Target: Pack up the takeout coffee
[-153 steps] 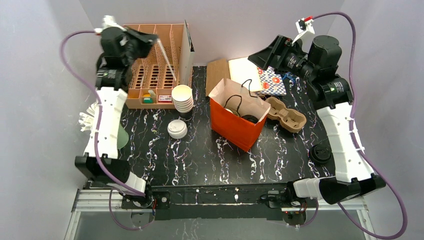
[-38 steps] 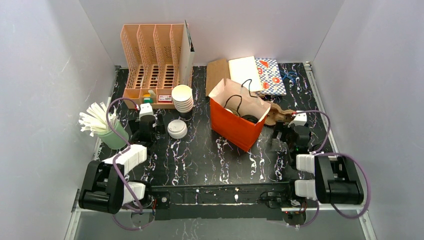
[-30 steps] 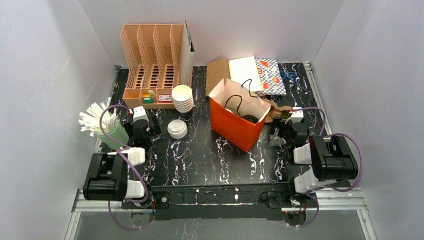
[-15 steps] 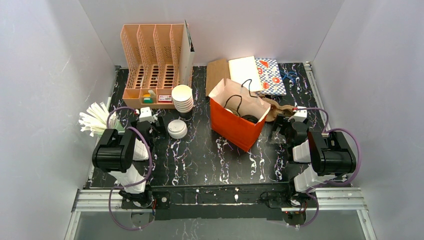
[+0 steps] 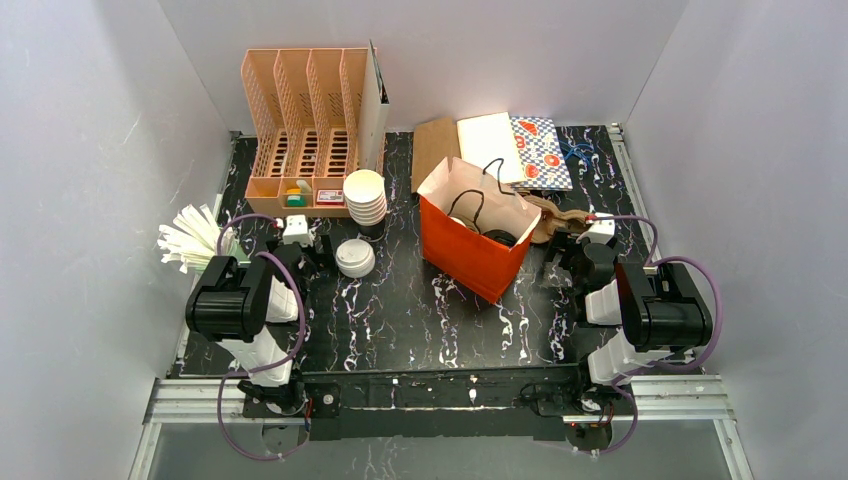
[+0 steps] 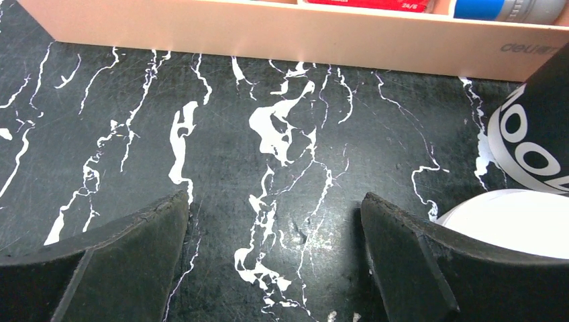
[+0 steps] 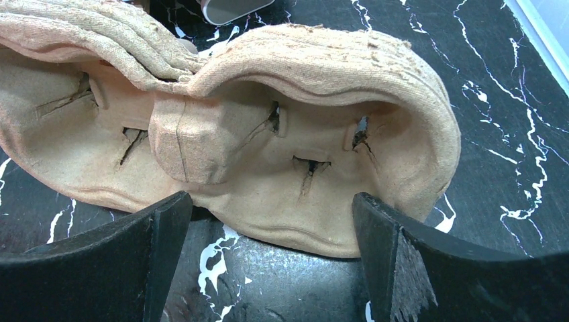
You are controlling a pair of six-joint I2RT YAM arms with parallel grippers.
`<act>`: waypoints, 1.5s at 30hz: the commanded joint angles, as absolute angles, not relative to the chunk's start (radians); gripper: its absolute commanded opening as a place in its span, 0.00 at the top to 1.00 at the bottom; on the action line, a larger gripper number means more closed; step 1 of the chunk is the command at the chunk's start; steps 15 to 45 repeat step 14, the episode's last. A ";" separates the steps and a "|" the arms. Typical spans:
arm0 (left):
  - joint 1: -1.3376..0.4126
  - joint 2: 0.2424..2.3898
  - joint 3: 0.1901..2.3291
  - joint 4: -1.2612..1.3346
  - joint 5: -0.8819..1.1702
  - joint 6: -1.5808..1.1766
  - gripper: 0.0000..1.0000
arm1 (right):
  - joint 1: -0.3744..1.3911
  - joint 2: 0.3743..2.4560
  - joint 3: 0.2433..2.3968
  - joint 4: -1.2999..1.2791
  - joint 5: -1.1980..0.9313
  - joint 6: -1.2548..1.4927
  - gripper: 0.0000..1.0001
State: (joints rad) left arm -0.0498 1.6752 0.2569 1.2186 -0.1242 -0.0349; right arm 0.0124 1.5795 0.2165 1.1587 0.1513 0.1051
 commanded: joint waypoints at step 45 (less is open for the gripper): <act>-0.058 1.678 0.266 1.238 -0.100 -0.004 0.02 | 0.010 1.592 0.240 1.224 0.172 0.106 0.02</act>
